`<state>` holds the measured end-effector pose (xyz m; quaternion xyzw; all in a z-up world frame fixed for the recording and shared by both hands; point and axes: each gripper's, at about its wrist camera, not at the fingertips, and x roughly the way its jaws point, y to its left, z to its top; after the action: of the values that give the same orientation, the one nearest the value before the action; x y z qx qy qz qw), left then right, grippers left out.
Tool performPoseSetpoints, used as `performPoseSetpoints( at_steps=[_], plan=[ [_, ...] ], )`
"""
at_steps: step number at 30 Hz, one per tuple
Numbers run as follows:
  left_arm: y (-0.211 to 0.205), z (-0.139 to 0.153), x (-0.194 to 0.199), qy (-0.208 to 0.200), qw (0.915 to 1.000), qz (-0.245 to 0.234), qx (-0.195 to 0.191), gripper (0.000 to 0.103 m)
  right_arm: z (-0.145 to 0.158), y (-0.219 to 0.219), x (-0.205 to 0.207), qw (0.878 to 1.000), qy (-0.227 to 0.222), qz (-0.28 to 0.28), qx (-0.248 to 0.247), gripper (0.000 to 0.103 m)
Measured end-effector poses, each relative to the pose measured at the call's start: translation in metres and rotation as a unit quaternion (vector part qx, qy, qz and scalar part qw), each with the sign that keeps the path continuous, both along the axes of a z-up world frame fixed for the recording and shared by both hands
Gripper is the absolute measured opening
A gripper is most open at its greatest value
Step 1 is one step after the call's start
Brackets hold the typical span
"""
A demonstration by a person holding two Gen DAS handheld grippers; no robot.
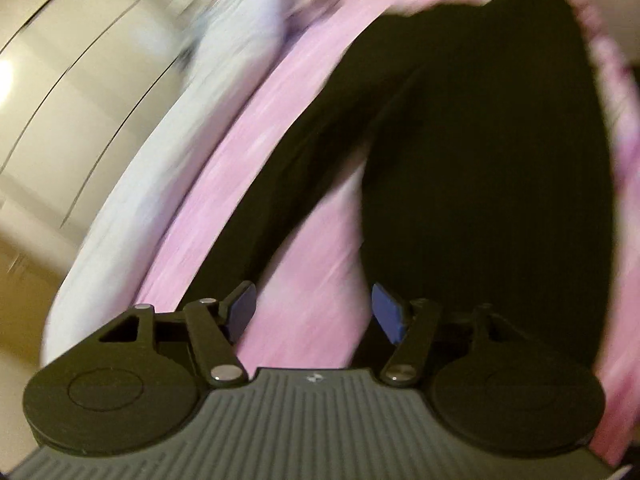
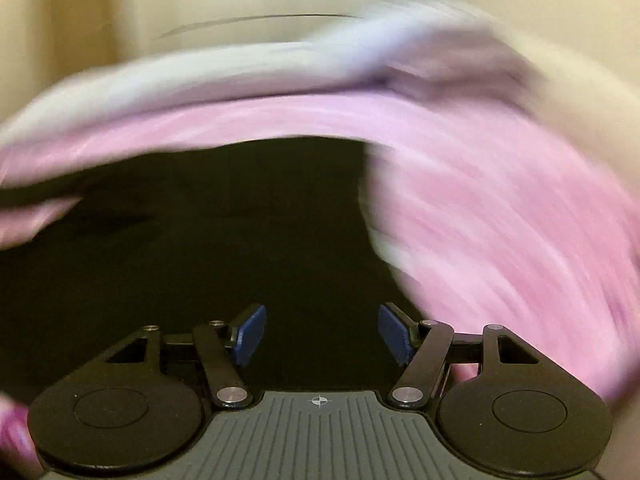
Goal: Fold clothes
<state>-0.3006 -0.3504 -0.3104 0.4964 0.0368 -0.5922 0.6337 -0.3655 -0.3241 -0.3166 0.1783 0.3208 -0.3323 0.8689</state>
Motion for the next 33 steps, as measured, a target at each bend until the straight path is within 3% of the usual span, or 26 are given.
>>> performPoseSetpoints(
  at_steps=[2, 4, 6, 9, 13, 15, 16, 17, 19, 22, 26, 30, 31, 33],
  plan=[
    [-0.030, -0.001, -0.039, 0.030, 0.9981, -0.053, -0.007, 0.062, -0.008, -0.017, -0.049, 0.996, -0.042, -0.061, 0.047, 0.066],
    [-0.062, -0.006, -0.076, 0.060, 0.9931, -0.101, -0.003, 0.063, -0.022, -0.023, -0.077, 0.988, -0.090, -0.078, 0.093, 0.066],
    [-0.092, -0.015, -0.107, 0.080, 0.9873, -0.137, 0.007, 0.063, -0.033, -0.029, -0.079, 0.978, -0.140, -0.073, 0.133, 0.066],
    [-0.127, -0.032, -0.146, 0.097, 0.9788, -0.179, 0.024, 0.063, -0.051, -0.036, -0.082, 0.955, -0.214, -0.065, 0.193, 0.066],
    [-0.160, -0.048, -0.173, 0.111, 0.9740, -0.194, 0.039, 0.064, -0.067, -0.054, -0.086, 0.920, -0.288, -0.083, 0.253, 0.065],
    [-0.174, -0.050, -0.180, 0.117, 0.9736, -0.192, 0.040, 0.064, -0.076, -0.065, -0.088, 0.902, -0.317, -0.104, 0.274, 0.039],
    [-0.181, -0.051, -0.183, 0.119, 0.9733, -0.192, 0.040, 0.064, -0.079, -0.073, -0.089, 0.899, -0.317, -0.108, 0.282, 0.014],
    [-0.188, -0.052, -0.187, 0.122, 0.9731, -0.191, 0.041, 0.065, -0.082, -0.080, -0.089, 0.896, -0.318, -0.112, 0.289, 0.013],
    [-0.202, -0.055, -0.193, 0.128, 0.9726, -0.189, 0.042, 0.065, -0.077, -0.089, -0.091, 0.903, -0.314, -0.090, 0.278, 0.011],
    [-0.223, -0.058, -0.203, 0.136, 0.9718, -0.187, 0.043, 0.065, -0.062, -0.111, -0.105, 0.900, -0.330, -0.088, 0.271, 0.009],
    [-0.236, -0.050, -0.203, 0.157, 0.9687, -0.187, 0.045, 0.065, -0.047, -0.135, -0.124, 0.907, -0.331, -0.117, 0.235, 0.009],
    [-0.247, -0.039, -0.201, 0.179, 0.9647, -0.187, 0.047, 0.065, -0.054, -0.140, -0.129, 0.915, -0.302, -0.128, 0.233, 0.009],
    [-0.249, -0.037, -0.200, 0.184, 0.9636, -0.187, 0.047, 0.065, -0.055, -0.139, -0.127, 0.922, -0.286, -0.123, 0.229, 0.009],
    [-0.253, -0.022, -0.182, 0.200, 0.9622, -0.178, 0.048, 0.065, -0.056, -0.138, -0.131, 0.923, -0.286, -0.115, 0.230, 0.010]
  ],
)
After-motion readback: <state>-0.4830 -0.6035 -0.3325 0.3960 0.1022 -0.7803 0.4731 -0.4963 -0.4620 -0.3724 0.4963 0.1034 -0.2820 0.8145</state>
